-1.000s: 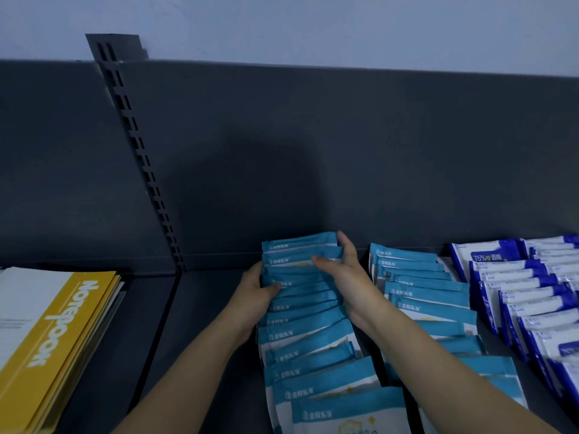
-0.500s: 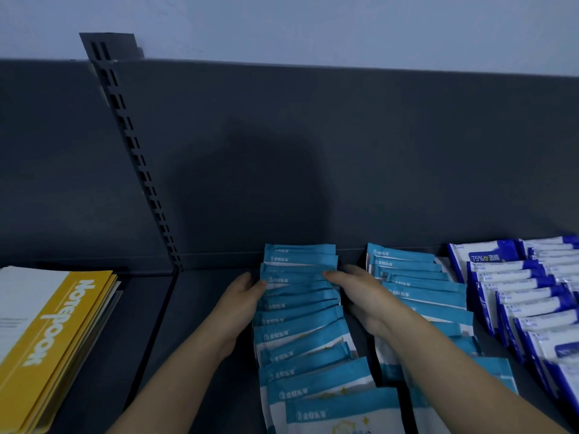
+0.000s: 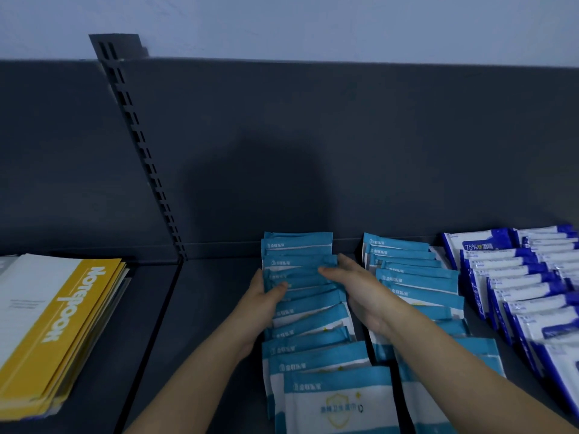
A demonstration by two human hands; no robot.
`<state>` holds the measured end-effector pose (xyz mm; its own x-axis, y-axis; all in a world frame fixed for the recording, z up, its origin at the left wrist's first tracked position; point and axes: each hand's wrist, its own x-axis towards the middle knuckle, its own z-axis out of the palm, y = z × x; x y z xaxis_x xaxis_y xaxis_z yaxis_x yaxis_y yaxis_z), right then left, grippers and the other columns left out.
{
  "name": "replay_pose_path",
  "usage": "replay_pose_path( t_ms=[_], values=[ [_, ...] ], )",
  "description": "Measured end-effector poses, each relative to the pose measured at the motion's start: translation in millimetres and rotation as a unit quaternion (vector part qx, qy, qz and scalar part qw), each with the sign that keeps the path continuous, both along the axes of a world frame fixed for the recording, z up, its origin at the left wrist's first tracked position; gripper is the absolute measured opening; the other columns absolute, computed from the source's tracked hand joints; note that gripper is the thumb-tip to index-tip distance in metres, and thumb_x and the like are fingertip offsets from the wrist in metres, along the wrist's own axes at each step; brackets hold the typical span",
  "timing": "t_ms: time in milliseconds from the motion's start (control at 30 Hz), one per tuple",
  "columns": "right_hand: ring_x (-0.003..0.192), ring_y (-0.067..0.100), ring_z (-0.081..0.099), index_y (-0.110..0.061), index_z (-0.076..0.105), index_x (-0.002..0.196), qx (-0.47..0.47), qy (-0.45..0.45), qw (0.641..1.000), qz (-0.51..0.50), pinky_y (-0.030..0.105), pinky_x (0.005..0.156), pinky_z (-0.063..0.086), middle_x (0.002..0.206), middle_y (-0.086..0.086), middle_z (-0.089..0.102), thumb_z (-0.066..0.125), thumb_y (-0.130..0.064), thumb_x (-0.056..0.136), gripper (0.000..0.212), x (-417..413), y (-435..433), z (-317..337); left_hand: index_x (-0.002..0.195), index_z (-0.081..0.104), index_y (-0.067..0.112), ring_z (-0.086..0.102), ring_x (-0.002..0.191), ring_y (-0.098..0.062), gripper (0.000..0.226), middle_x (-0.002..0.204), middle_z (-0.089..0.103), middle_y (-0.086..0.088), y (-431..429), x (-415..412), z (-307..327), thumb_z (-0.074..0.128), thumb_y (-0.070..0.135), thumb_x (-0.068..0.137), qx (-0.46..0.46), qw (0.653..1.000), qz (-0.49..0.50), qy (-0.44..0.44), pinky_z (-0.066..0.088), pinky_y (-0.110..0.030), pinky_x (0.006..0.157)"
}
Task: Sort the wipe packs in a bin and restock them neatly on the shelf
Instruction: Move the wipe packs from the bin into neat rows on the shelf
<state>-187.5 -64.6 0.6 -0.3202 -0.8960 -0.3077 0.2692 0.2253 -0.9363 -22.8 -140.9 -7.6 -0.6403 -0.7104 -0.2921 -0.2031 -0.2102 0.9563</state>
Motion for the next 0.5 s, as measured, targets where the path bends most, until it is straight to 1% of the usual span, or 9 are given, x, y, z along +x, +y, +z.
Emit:
replay_pose_path(
  t_ms=[67,100,167,233,300,367,400,467,500],
  values=[
    [0.138,0.017,0.03,-0.019,0.007,0.151,0.007,0.011,1.0,-0.022,0.03,0.114,0.022,0.153,-0.001,0.027,0.069,-0.037,0.082,0.095,1.7,6.8,0.6,0.152,0.015,0.025,0.047,0.121,-0.005,0.065,0.14,0.04,0.014,2.5,4.7,0.8,0.05,0.035,0.097,-0.004,1.0,0.01,-0.019,0.036,-0.021,0.098],
    [0.14,0.017,0.025,-0.019,0.005,0.151,0.014,0.019,1.0,-0.02,0.029,0.112,0.02,0.155,-0.002,0.022,0.064,-0.032,0.087,0.088,1.4,10.7,-1.9,0.153,0.007,0.023,0.038,0.127,-0.005,0.071,0.148,0.032,0.011,4.1,8.5,1.0,0.049,0.037,0.097,-0.009,0.999,0.018,-0.029,0.03,-0.019,0.099],
    [0.141,0.016,0.022,-0.02,0.004,0.151,0.026,0.049,0.998,-0.012,0.028,0.111,0.019,0.156,-0.003,0.018,0.06,-0.029,0.09,0.083,2.8,22.4,-3.8,0.153,0.001,0.02,0.024,0.137,-0.006,0.075,0.155,0.017,0.009,9.6,18.5,0.6,0.048,0.038,0.097,-0.033,0.998,0.017,-0.048,0.021,-0.018,0.101],
    [0.139,0.014,0.025,-0.021,0.006,0.151,0.02,0.061,0.998,-0.02,0.027,0.109,0.021,0.154,-0.005,0.022,0.059,-0.027,0.091,0.08,7.8,34.0,-2.0,0.153,0.002,0.021,0.018,0.136,-0.001,0.078,0.155,0.013,0.011,16.9,30.8,-3.2,0.05,0.039,0.094,-0.07,0.995,0.0,-0.065,0.017,-0.017,0.103],
    [0.127,0.006,0.037,-0.025,0.014,0.149,0.009,0.067,0.998,-0.003,0.021,0.103,0.026,0.146,-0.014,0.033,0.057,-0.021,0.093,0.071,12.1,48.3,0.4,0.152,0.006,0.023,0.019,0.133,0.002,0.083,0.153,0.015,0.015,26.1,45.2,-6.7,0.057,0.042,0.089,-0.093,0.993,-0.019,-0.076,0.018,-0.018,0.108],
    [0.101,-0.009,0.047,-0.034,0.028,0.134,0.013,0.083,0.996,0.023,0.01,0.092,0.034,0.121,-0.027,0.046,0.056,-0.015,0.093,0.054,16.4,58.0,-2.4,0.151,0.014,0.029,0.026,0.133,0.004,0.087,0.152,0.022,0.019,36.4,57.1,-9.1,0.064,0.05,0.082,-0.11,0.989,-0.044,-0.086,0.023,-0.022,0.112],
    [0.097,-0.011,0.051,-0.035,0.033,0.128,0.027,0.096,0.994,0.038,0.008,0.089,0.04,0.114,-0.026,0.052,0.057,-0.012,0.092,0.049,19.4,61.8,-3.4,0.149,0.019,0.033,0.033,0.131,0.007,0.085,0.149,0.03,0.021,42.2,61.2,-9.9,0.066,0.052,0.081,-0.12,0.987,-0.059,-0.091,0.028,-0.021,0.111],
    [0.105,-0.002,0.058,-0.028,0.041,0.133,0.042,0.119,0.991,0.049,0.019,0.095,0.046,0.118,-0.016,0.06,0.061,-0.012,0.09,0.05,24.8,65.7,-7.2,0.14,0.032,0.039,0.047,0.113,0.017,0.063,0.132,0.049,0.027,57.2,64.2,-8.4,0.063,0.043,0.086,-0.121,0.986,-0.08,-0.084,0.039,-0.007,0.093],
    [0.107,0.002,0.058,-0.027,0.041,0.134,0.048,0.126,0.99,0.05,0.024,0.098,0.046,0.119,-0.013,0.061,0.062,-0.013,0.089,0.051,27.2,66.8,-6.5,0.135,0.035,0.041,0.05,0.105,0.021,0.052,0.122,0.053,0.031,64.6,63.8,-8.2,0.06,0.037,0.089,-0.116,0.987,-0.081,-0.073,0.041,-0.002,0.083]
  ],
)
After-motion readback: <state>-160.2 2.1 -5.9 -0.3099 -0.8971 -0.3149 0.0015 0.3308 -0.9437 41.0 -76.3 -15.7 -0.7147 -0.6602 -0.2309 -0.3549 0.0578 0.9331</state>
